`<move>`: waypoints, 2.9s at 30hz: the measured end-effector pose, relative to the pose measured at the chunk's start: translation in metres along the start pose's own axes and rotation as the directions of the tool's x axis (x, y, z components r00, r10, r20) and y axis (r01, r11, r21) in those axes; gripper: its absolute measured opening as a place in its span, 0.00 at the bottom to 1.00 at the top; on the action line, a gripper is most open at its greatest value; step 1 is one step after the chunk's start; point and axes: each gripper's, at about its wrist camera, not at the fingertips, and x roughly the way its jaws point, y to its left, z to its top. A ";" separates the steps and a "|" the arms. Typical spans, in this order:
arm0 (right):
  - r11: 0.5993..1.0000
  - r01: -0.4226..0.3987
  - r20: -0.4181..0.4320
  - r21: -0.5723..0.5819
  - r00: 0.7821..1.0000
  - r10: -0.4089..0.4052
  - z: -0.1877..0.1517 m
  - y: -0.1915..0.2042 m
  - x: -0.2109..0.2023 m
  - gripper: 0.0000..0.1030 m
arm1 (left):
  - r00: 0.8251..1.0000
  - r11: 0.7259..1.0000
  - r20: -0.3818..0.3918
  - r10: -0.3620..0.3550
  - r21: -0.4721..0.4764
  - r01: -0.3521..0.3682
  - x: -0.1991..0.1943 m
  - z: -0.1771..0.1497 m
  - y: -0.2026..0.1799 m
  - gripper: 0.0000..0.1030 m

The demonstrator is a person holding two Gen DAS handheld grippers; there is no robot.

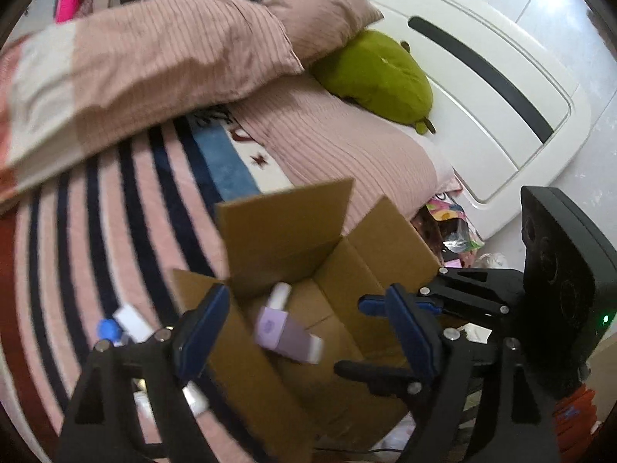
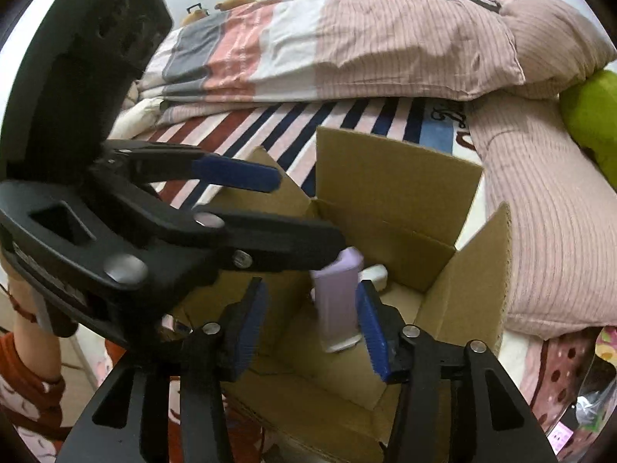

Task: Organize rigid objects
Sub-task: 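Lower the lilac box into the cardboard box and release it, then grasp the white pump bottle with the right gripper, then place the white bottle into the cardboard box and open the right gripper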

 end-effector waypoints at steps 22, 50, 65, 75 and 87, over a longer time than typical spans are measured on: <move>0.941 -0.217 -0.049 -0.261 0.976 0.212 0.006 0.193 0.100 0.43 | 0.934 0.927 0.110 0.340 -0.207 -0.313 -0.118 -0.157 0.174 0.78; 0.966 0.051 -0.069 -0.252 0.995 -0.071 -0.022 0.171 0.160 0.20 | 0.967 0.953 0.094 0.236 -0.216 -0.211 -0.095 -0.184 0.168 0.78; 0.967 0.032 -0.114 -0.253 0.992 -0.063 -0.031 0.167 0.180 0.19 | 0.972 0.956 0.073 0.223 -0.210 -0.203 -0.093 -0.185 0.164 0.78; 0.954 -0.109 0.100 -0.279 0.985 0.141 0.003 0.191 0.081 0.19 | 0.982 0.991 0.184 0.035 -0.136 -0.010 -0.107 -0.146 0.118 0.61; 0.977 -0.048 0.240 -0.209 0.966 0.098 0.009 0.123 0.015 0.19 | 0.983 0.997 0.166 -0.076 0.033 0.072 -0.067 -0.064 0.034 0.36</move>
